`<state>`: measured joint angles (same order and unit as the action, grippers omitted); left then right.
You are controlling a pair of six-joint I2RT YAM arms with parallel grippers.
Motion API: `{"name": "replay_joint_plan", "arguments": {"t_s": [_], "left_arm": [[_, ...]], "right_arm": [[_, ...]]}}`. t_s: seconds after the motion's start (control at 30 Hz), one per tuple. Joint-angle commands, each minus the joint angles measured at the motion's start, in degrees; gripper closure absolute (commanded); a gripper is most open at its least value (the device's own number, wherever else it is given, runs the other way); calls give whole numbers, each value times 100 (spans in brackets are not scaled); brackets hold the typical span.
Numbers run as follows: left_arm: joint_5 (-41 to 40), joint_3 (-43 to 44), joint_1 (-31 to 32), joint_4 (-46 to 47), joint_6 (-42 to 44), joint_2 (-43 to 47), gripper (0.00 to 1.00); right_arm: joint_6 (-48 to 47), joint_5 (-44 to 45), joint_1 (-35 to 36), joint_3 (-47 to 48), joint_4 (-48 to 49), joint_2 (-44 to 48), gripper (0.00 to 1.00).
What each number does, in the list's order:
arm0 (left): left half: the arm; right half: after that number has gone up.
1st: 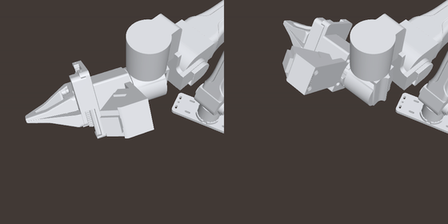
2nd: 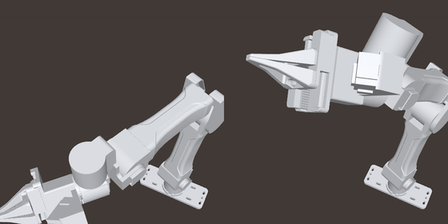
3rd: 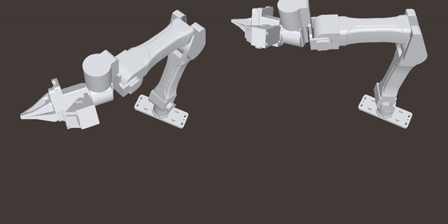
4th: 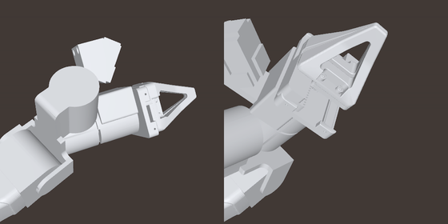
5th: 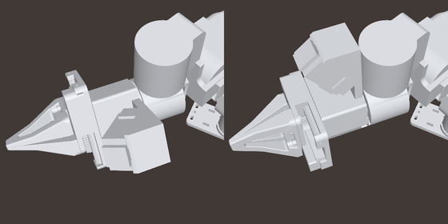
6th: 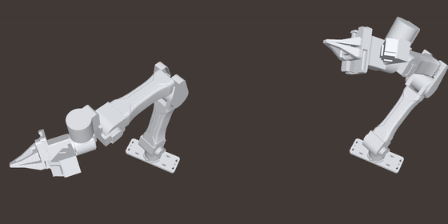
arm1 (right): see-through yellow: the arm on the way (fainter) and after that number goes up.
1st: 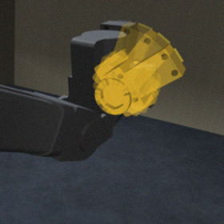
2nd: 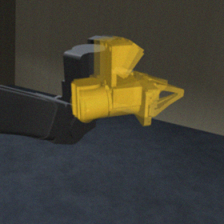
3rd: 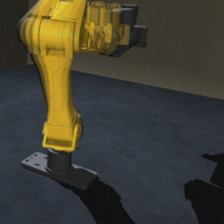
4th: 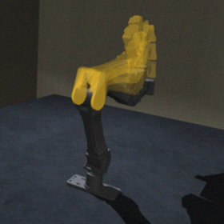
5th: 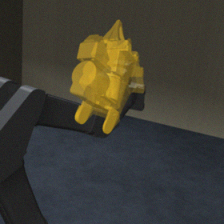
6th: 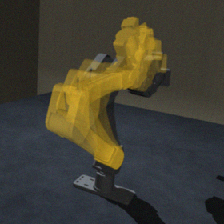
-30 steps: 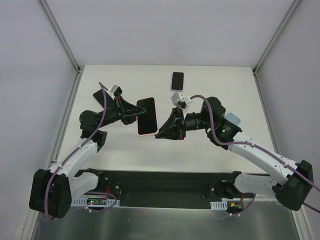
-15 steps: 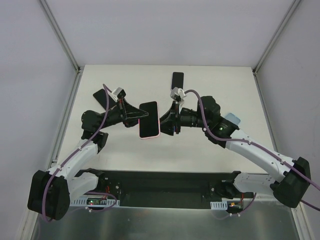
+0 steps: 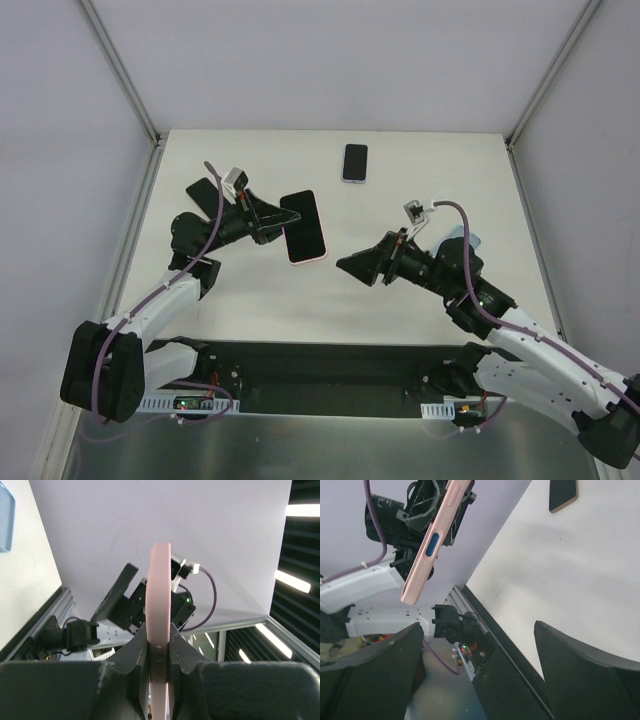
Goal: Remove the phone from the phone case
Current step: Remove the phone case from the phone.
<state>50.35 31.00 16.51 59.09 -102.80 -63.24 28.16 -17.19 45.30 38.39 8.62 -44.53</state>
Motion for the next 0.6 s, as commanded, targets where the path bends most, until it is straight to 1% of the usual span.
{"name": "replay_joint_plan", "arguments": {"t_s": [0.0,0.17,0.27,0.43,0.57], "left_arm": [[-534,-42,-17,639,410,-30,100],[-693,-86,-17,481,621,49,100],[-728,-103,-17,437,656,93,100],[-772,-182,-43,533,577,128,100],[-781,-253,-87,805,411,23,100]], "right_arm": [[1384,892,374,-288,1368,-2,8],[1323,945,778,158,1616,-581,12],[1411,1024,858,221,1862,-810,21],[1596,1305,858,90,2170,-864,39],[1666,1525,858,-25,2249,-733,46]]}}
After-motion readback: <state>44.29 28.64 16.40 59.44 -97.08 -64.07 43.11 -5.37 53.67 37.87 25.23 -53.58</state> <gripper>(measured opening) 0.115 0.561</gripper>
